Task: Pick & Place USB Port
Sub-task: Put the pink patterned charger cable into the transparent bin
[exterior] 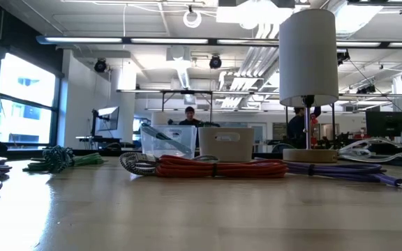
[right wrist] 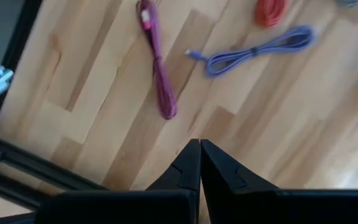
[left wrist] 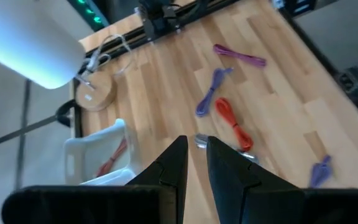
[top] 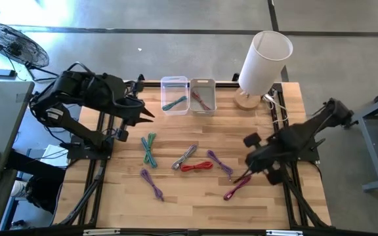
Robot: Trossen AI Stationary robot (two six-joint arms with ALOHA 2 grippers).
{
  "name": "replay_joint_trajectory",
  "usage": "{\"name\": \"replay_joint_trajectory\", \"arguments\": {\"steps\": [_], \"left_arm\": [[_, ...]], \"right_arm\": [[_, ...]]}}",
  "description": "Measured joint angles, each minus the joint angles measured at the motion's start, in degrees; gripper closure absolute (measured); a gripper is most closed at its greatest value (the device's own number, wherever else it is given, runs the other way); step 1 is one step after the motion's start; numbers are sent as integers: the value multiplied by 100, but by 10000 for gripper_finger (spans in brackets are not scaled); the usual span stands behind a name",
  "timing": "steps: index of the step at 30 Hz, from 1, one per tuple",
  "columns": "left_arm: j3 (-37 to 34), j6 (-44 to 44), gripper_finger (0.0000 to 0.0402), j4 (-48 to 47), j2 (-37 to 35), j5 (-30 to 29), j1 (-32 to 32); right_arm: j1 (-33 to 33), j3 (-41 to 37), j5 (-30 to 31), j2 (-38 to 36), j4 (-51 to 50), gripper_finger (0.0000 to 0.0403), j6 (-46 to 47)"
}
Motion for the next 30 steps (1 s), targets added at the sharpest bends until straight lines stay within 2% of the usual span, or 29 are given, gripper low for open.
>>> {"name": "replay_joint_trajectory", "arguments": {"steps": [5,7,13,18,22,30], "left_arm": [[-1,-20,344,-4,-12,544,-1],[-2,-30,344,-78,-46,778,-1],[-2,-348,344,-525,-44,1012,-72],[-2,-341,344,-599,-55,859,-389],[-2,-334,344,-599,-52,545,-600],[-2,-372,344,-532,-52,326,-726]], "right_arm": [[143,0,-43,746,53,402,276],[171,0,267,1023,248,398,543],[181,-1,460,1614,966,347,756],[192,0,146,1838,1172,286,761],[305,-2,-221,1874,1164,255,756],[505,-2,-278,2024,1336,251,509]]}}
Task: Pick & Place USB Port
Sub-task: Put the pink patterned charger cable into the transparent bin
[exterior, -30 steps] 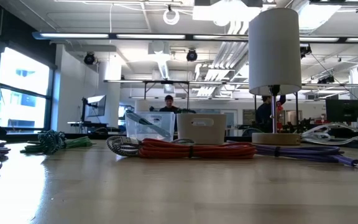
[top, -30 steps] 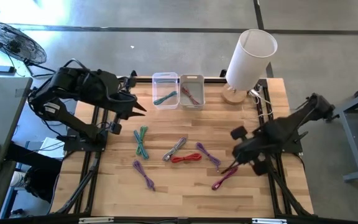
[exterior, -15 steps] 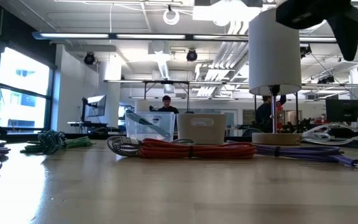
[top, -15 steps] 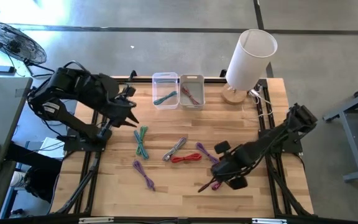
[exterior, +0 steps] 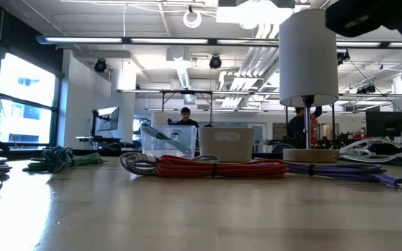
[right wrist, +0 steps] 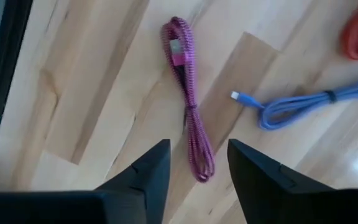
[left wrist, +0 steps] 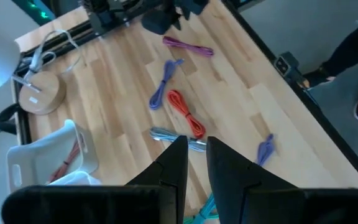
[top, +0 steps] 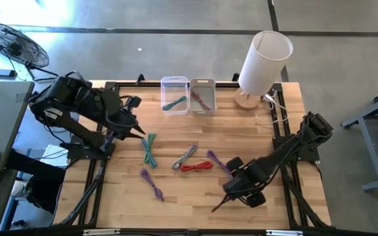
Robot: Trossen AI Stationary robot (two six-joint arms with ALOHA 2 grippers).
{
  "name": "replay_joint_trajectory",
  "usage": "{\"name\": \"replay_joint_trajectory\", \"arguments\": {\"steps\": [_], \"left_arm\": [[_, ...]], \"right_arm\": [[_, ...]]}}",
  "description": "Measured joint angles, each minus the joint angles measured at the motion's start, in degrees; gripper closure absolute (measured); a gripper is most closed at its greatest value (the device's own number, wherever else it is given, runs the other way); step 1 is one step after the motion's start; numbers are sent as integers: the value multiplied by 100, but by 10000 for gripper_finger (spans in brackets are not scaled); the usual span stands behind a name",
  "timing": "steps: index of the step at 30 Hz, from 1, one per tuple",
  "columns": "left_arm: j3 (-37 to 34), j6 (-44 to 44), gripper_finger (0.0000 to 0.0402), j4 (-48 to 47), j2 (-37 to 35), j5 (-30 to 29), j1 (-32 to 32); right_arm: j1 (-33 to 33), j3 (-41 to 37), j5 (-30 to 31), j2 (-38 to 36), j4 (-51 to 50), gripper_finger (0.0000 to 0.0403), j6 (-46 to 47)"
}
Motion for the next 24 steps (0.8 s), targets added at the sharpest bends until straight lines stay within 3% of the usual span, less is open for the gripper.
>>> {"name": "replay_joint_trajectory", "arguments": {"steps": [12,24], "left_arm": [[0,-19,344,-15,2,-59,2],[0,3,344,-21,2,-72,2]], "right_arm": [[-2,0,-163,860,83,255,-559],[-24,0,-186,1270,505,258,-658]]}}
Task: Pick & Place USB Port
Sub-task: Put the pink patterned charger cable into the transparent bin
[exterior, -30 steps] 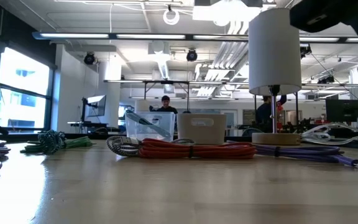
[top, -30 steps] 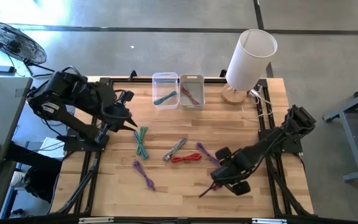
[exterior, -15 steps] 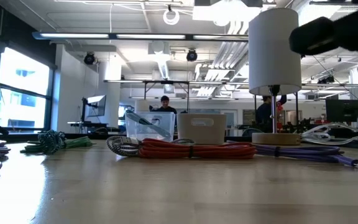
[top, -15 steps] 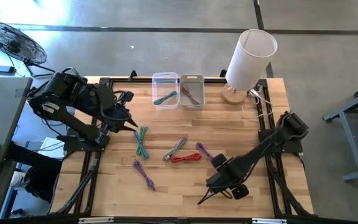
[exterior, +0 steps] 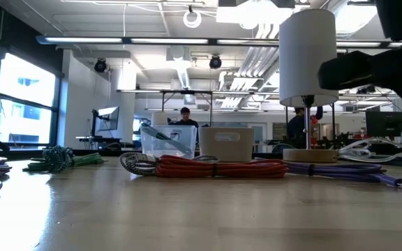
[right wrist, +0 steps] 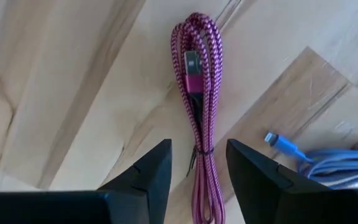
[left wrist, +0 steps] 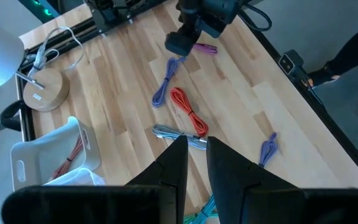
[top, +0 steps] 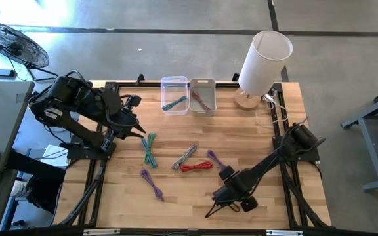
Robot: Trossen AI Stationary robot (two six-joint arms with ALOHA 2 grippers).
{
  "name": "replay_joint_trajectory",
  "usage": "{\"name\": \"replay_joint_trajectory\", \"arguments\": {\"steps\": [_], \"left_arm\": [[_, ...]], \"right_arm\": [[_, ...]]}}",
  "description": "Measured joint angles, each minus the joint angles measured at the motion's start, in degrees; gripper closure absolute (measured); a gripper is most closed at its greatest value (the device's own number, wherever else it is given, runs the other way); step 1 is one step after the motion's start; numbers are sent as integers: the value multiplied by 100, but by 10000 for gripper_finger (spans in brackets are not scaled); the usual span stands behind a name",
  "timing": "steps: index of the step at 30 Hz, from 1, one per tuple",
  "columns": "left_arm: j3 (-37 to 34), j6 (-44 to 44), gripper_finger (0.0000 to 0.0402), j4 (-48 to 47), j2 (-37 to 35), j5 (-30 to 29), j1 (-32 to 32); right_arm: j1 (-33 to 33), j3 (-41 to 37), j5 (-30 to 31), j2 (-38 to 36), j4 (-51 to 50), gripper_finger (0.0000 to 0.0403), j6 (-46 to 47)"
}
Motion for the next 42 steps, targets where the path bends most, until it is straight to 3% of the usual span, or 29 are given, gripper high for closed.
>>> {"name": "replay_joint_trajectory", "arguments": {"steps": [7,18,22,27,35,40,42], "left_arm": [[0,-296,344,0,0,54,0],[0,-551,344,-1,0,54,0],[0,-618,344,-4,27,246,0],[0,-620,344,-7,160,210,2],[2,-616,344,-5,570,309,11],[0,-409,344,33,828,242,11],[0,-164,345,144,889,500,13]], "right_arm": [[-34,-66,-39,12,362,263,150],[-80,-1111,-498,-33,1455,264,844],[-132,-1301,-499,-52,1674,292,1346],[-271,-1305,-526,-44,1628,385,1655],[-246,-1329,-297,-285,1347,389,1993],[-227,-1036,47,-856,278,390,2188],[-226,-799,300,-1130,16,391,2358]]}}
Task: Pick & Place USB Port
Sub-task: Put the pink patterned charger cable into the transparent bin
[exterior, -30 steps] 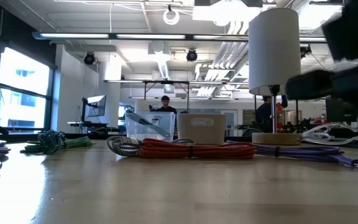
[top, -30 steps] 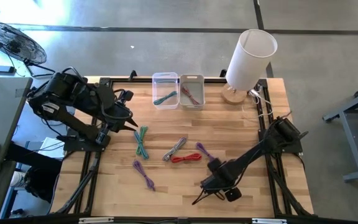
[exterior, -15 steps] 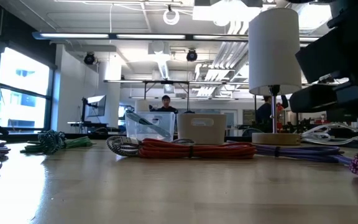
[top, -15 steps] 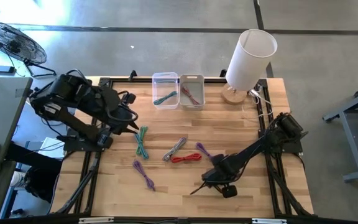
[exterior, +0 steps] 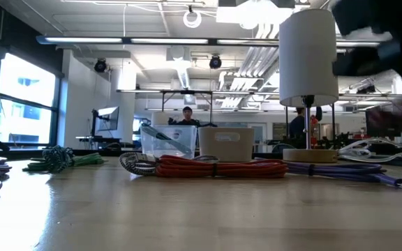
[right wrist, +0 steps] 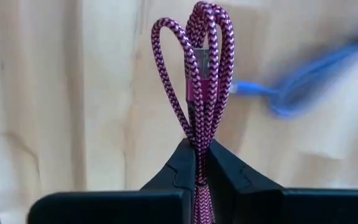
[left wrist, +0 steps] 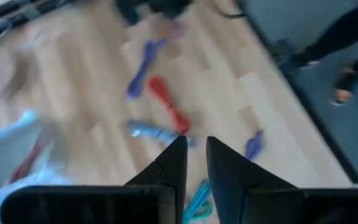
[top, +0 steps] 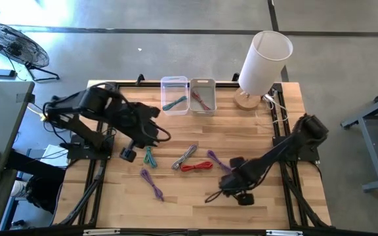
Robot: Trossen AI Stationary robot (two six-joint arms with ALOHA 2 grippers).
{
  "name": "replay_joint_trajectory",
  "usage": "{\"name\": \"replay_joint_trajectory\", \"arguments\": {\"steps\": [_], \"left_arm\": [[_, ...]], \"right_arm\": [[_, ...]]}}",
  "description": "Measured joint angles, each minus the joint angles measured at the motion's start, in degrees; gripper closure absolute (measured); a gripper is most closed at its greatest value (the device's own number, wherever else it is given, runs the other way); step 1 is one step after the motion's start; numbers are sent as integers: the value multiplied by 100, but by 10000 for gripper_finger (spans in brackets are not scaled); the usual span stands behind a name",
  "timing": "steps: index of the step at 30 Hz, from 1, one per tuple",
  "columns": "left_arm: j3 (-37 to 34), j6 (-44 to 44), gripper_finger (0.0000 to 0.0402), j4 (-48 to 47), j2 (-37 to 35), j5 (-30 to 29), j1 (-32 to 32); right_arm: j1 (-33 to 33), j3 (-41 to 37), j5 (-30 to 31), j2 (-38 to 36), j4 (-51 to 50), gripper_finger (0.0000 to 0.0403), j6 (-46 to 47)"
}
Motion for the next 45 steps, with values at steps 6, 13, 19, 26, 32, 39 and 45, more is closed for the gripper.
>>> {"name": "replay_joint_trajectory", "arguments": {"steps": [6,13,19,26,32,39,45], "left_arm": [[0,322,377,-272,-54,1081,-4],[0,346,398,-362,-560,517,5],[0,-120,400,-41,-1403,-1401,194],[4,247,401,1219,-2045,-2111,188],[-800,1062,401,1895,-2207,-2450,188],[-2430,1720,401,2913,-2605,-2775,199],[-3735,1234,401,4800,-3410,-1071,540]], "right_arm": [[246,690,1025,-849,-544,395,638],[1069,1447,2670,-1551,-847,395,1265],[1332,1806,3421,-1758,-1329,395,1136],[1064,1990,3841,-1931,-1453,395,241],[535,2003,4065,-2245,-294,395,-1133],[-110,2012,3752,-2541,528,395,-2329],[-641,2012,3114,-2565,1083,395,-2890]]}}
